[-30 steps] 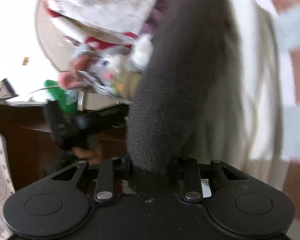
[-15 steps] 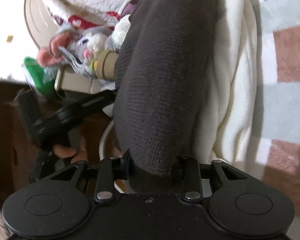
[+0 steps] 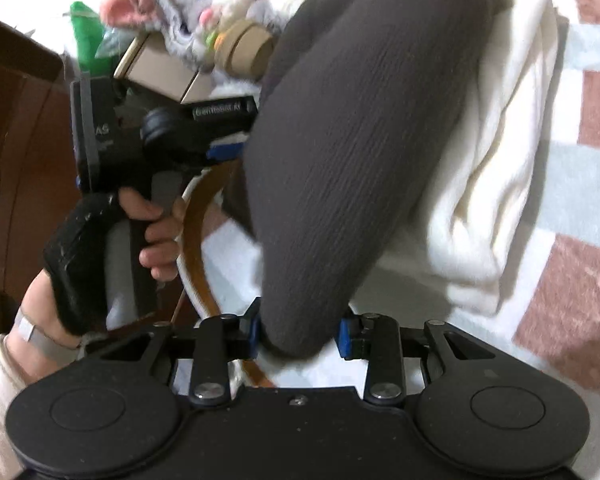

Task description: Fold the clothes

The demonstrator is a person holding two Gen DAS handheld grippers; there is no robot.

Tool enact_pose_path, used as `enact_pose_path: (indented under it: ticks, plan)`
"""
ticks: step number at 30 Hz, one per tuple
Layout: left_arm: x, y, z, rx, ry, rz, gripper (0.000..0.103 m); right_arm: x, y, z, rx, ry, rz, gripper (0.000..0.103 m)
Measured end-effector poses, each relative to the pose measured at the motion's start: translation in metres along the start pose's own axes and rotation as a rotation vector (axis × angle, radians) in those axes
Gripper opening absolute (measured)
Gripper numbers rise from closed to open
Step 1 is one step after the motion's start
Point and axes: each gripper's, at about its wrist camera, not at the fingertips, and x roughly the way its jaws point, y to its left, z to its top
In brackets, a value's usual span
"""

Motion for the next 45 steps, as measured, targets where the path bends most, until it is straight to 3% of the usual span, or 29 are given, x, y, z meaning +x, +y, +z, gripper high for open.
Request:
enact_pose_path:
  ticks: [2,4,8,11,16,20,23,26,33,37,42,45]
  plan:
    - [-0.008,-0.005,-0.011,0.015,-0.015,0.020,0.057,0.004,0.009,-0.011,-0.041,0.094,0.011,0.025]
    - [-0.020,-0.011,-0.027,0.043,-0.036,0.049,0.057,-0.002,0.027,-0.024,-0.182,0.113,-0.034,0.028]
    - [-0.043,-0.024,-0.063,0.123,-0.039,0.118,0.058,-0.031,0.036,-0.025,-0.266,0.039,-0.091,0.028]
    - [-0.061,-0.035,-0.092,0.119,0.027,0.191,0.057,-0.056,0.039,-0.024,-0.308,-0.013,-0.116,0.028]
    - [-0.128,-0.061,-0.122,0.038,-0.011,0.051,0.062,-0.101,0.047,-0.046,-0.424,-0.082,-0.228,0.028]
    - [-0.184,-0.089,-0.125,-0.015,-0.123,0.015,0.075,-0.139,0.054,-0.061,-0.522,-0.157,-0.342,0.030]
    - [-0.209,-0.107,-0.119,-0.002,-0.161,0.027,0.085,-0.169,0.057,-0.067,-0.544,-0.209,-0.395,0.034]
    - [-0.229,-0.132,-0.119,0.052,-0.144,0.071,0.088,-0.193,0.060,-0.069,-0.552,-0.261,-0.447,0.038]
    - [-0.252,-0.191,-0.135,0.127,-0.085,0.098,0.103,-0.242,0.062,-0.073,-0.581,-0.314,-0.546,0.050]
    - [-0.255,-0.221,-0.142,0.186,-0.046,0.152,0.103,-0.257,0.064,-0.079,-0.578,-0.322,-0.561,0.054]
    - [-0.269,-0.239,-0.150,0.182,-0.059,0.128,0.103,-0.265,0.066,-0.092,-0.585,-0.322,-0.584,0.054]
    - [-0.278,-0.246,-0.153,0.195,-0.081,0.154,0.103,-0.272,0.070,-0.099,-0.589,-0.331,-0.606,0.057]
